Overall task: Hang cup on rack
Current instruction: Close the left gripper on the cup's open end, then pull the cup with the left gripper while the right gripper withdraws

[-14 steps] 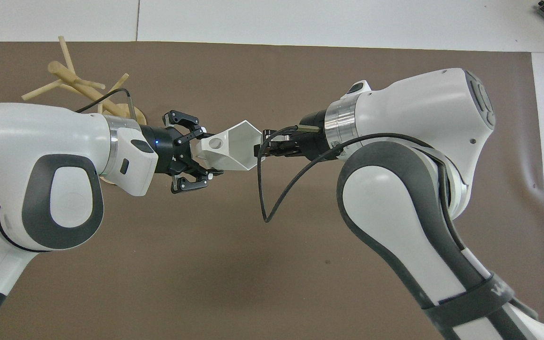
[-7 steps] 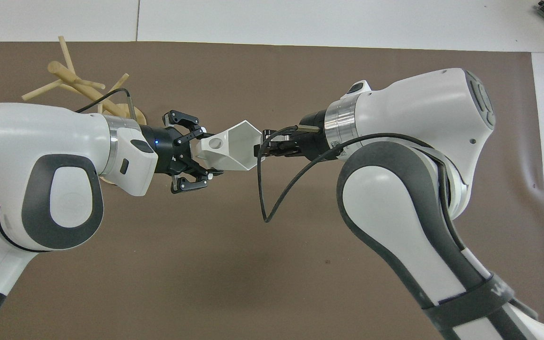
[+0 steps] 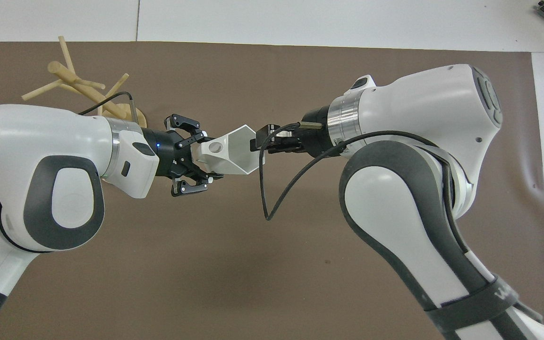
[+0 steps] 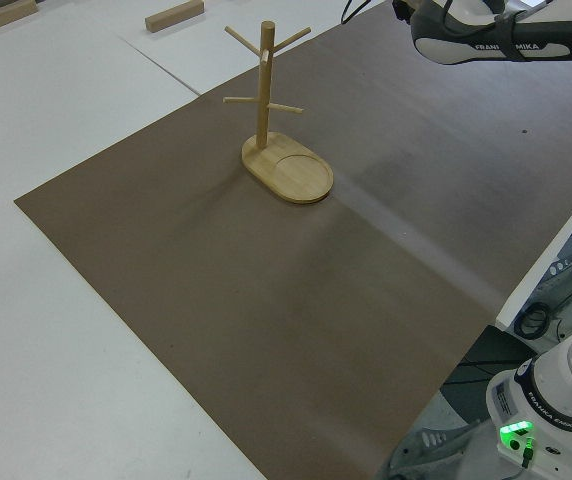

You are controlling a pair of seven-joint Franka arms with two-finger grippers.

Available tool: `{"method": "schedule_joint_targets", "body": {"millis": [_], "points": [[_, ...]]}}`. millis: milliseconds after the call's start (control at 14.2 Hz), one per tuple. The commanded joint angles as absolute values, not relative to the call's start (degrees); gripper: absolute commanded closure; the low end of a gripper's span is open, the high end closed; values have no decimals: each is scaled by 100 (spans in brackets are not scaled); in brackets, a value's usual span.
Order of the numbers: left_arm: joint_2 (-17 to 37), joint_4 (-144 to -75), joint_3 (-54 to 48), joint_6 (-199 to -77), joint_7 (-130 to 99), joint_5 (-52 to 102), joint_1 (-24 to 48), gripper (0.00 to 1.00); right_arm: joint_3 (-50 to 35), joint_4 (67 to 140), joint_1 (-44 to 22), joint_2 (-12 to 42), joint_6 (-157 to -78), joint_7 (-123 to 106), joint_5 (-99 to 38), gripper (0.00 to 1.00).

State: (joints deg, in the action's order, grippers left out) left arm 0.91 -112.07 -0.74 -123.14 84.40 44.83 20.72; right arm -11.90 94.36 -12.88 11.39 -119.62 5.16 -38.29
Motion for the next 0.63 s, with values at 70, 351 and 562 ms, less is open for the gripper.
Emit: {"method": "schedule_joint_targets", "body": {"millis": [70,351,562], "points": [[-79,-11373,-44,-12200,8552,4474,1899,100,-1222,9387,-1222,1134,-11971,563,-3727,39],[-158,-11399,-35,-11998,8552,4360,1697,100,-1204,9387,-1160,1064,-11936,563,-3735,39],[-272,-11417,-35,-11883,8543,4272,1495,100,-1178,9387,-924,854,-11621,571,-3735,39]]}}
